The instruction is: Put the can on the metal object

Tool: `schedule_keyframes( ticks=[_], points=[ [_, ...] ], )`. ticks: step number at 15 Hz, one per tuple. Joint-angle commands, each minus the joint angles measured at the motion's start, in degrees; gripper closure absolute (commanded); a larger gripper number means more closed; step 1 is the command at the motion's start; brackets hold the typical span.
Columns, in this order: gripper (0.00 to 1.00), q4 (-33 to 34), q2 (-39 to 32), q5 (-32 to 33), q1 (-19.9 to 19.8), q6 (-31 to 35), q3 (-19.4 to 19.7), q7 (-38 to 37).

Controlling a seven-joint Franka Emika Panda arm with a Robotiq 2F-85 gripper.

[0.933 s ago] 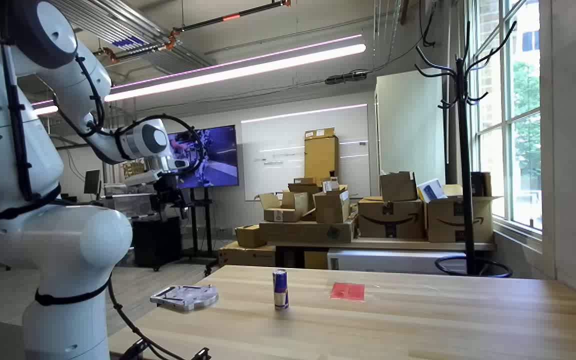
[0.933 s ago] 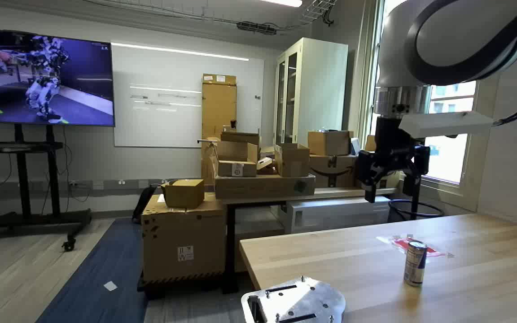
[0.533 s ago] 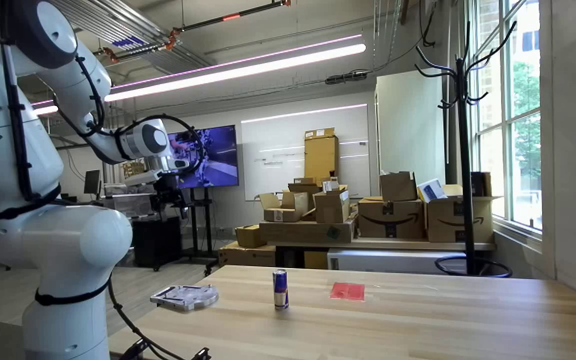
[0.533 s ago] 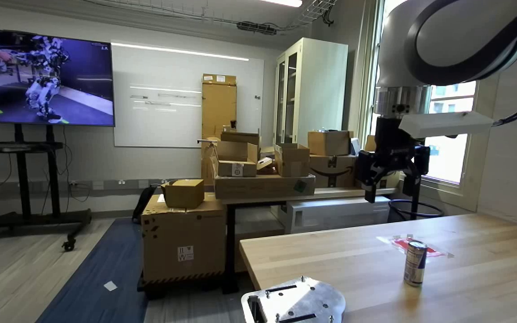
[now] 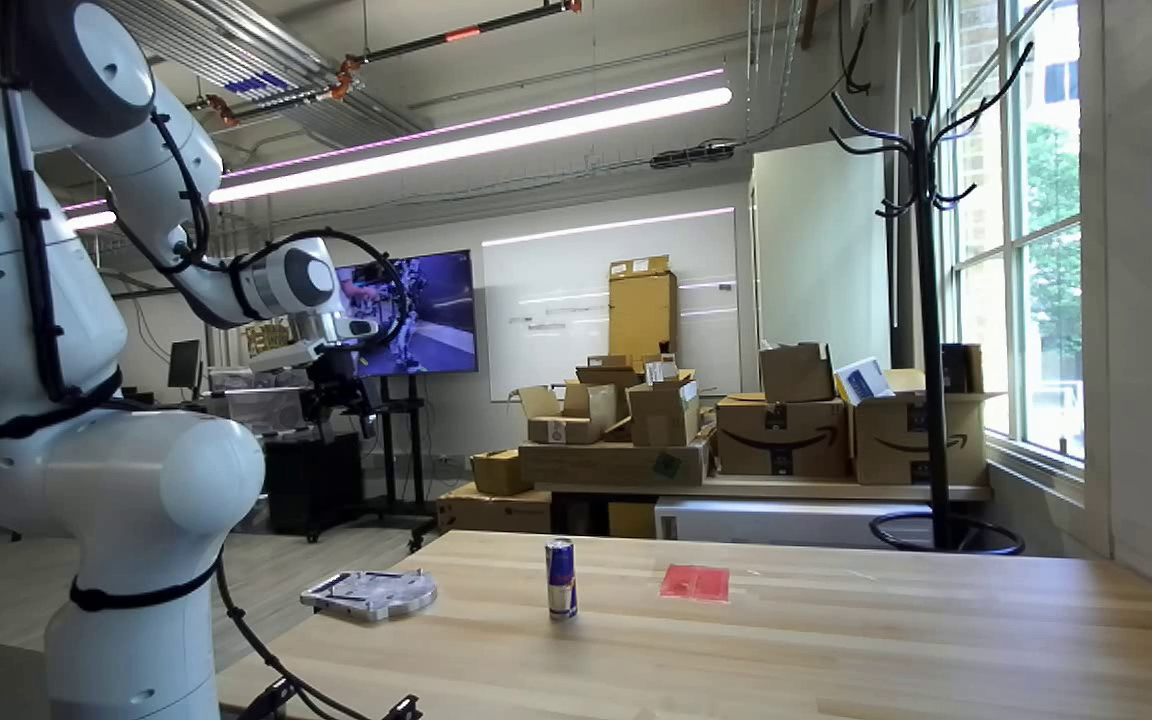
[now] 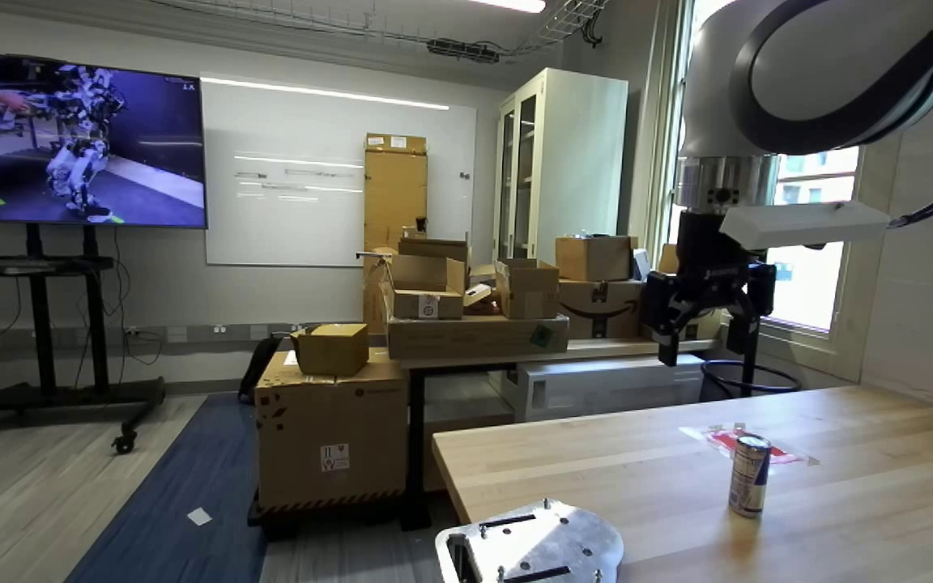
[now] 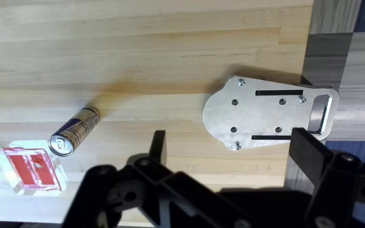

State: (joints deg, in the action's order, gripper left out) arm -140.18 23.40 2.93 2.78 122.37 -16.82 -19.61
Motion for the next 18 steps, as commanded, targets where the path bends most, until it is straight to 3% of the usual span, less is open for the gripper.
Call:
schedule_keyframes(
  ticks=[1,7,18],
  points=[
    [0.0,0.11,-0.17,0.6,1.29,-0.16,1.19,-0.47],
    [0.0,2.42,-1.87,1.82,-0.17,-1.16,2.81,-0.29],
    [0.0,10.63,-11.93,6.14,-4.77,-0.32,12.38,1.62]
  ],
)
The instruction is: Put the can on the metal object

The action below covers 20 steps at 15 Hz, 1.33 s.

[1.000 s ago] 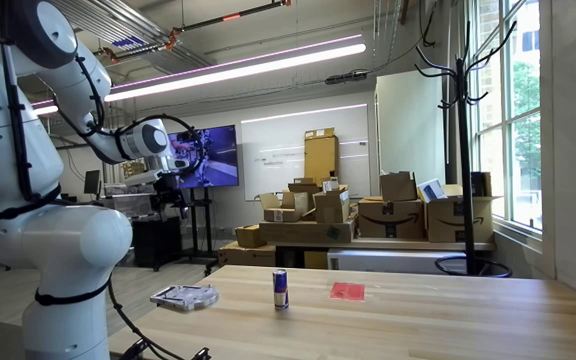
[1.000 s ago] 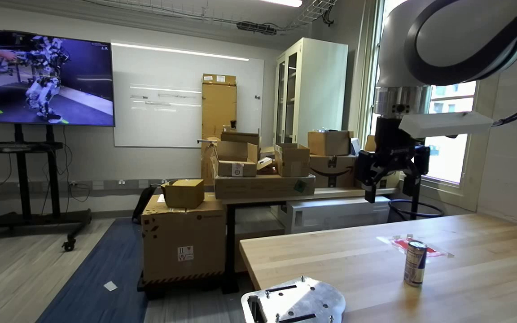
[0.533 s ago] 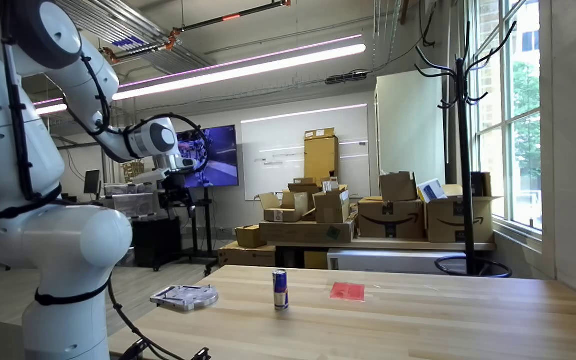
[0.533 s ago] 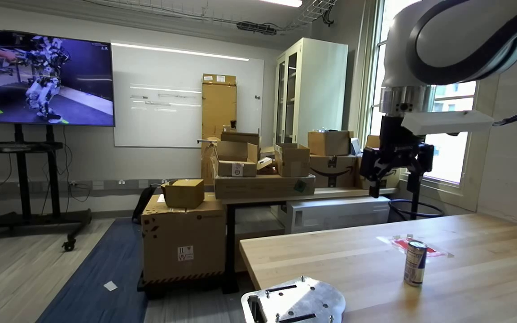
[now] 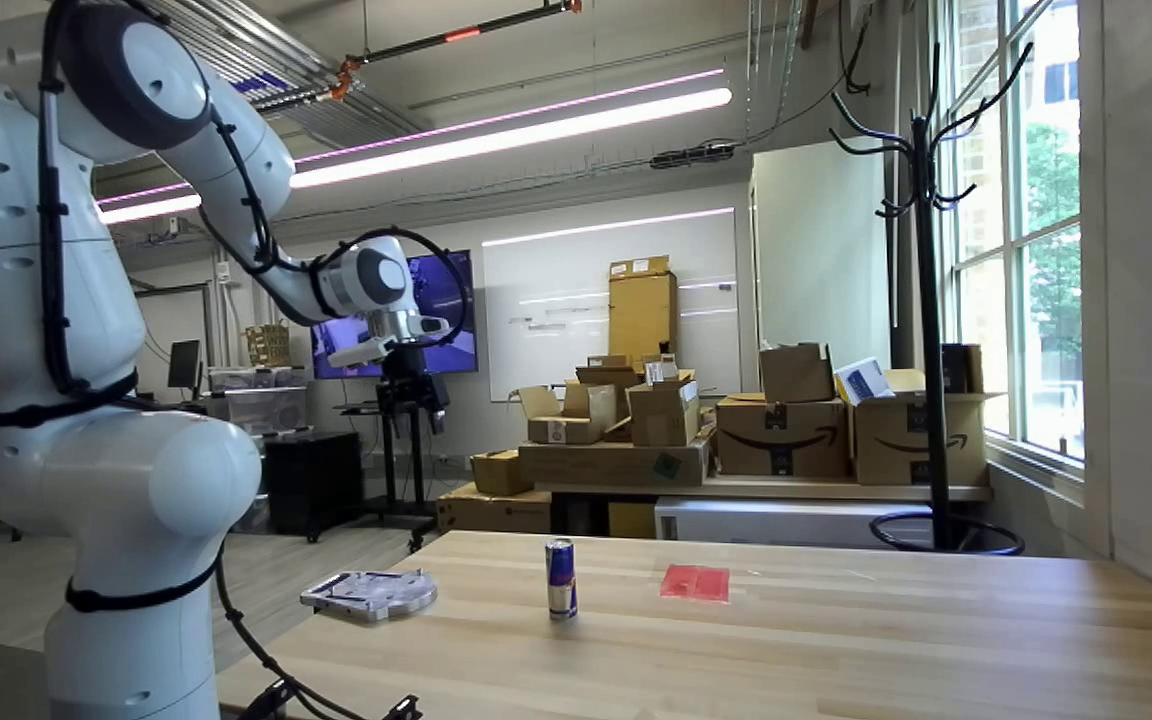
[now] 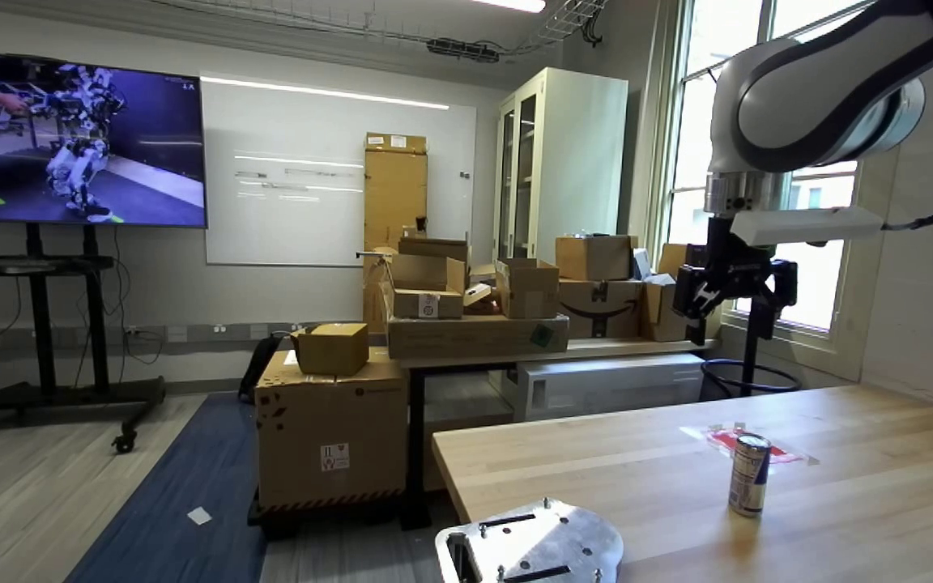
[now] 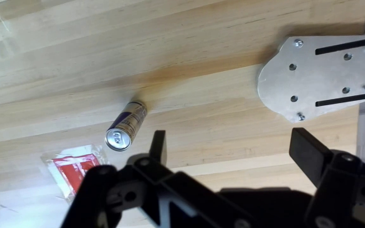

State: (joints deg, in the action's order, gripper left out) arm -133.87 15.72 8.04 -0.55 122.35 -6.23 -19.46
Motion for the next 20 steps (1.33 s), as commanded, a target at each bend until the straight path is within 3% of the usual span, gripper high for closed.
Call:
schedule_keyframes(
  ticks=[1,12,20],
  points=[
    [0.0,5.48,-5.41,0.95,-1.66,-0.31,2.64,1.67],
    [0.0,17.48,-20.44,0.13,-3.74,2.02,10.39,3.19],
    [0.0,19.55,-28.66,-1.51,-5.0,9.78,13.83,4.58]
  ],
)
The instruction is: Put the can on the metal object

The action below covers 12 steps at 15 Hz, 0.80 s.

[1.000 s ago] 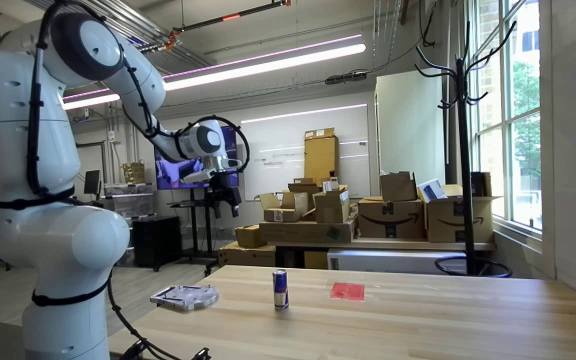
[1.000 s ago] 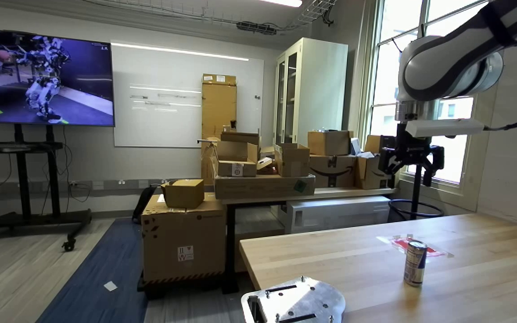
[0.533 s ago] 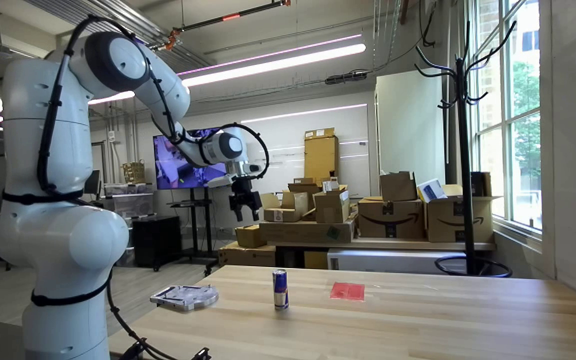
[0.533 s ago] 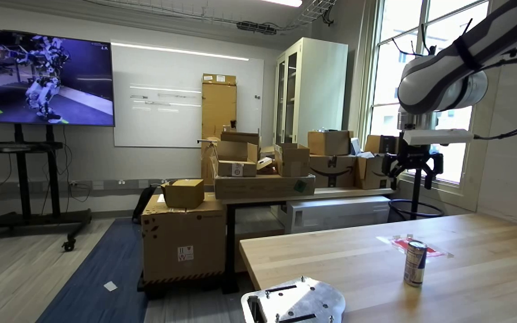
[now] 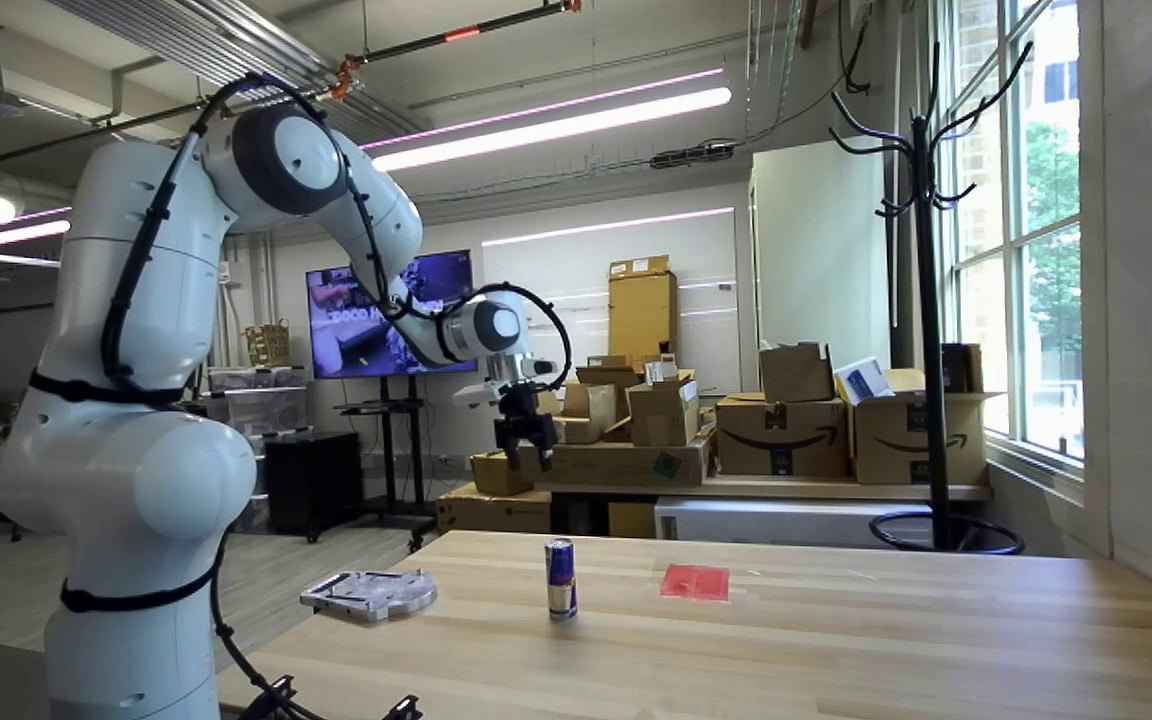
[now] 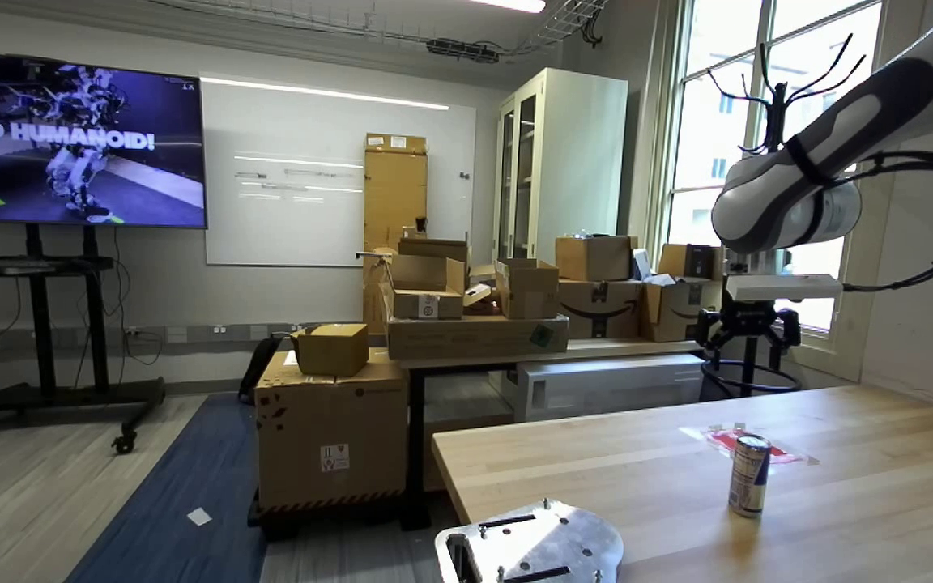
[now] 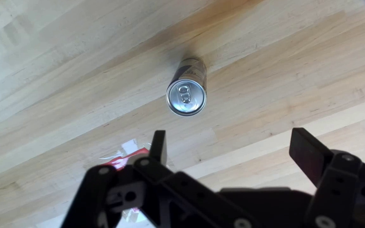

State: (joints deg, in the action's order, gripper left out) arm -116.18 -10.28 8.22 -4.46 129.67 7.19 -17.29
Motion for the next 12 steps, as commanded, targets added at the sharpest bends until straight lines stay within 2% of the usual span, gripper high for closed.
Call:
schedule_keyframes(
  ticks=[1,12],
  points=[
    [0.0,1.96,-3.42,-2.11,-1.36,3.51,0.71,2.75],
    [0.0,0.95,-10.2,-8.33,-3.82,9.73,1.28,8.37]
  ],
)
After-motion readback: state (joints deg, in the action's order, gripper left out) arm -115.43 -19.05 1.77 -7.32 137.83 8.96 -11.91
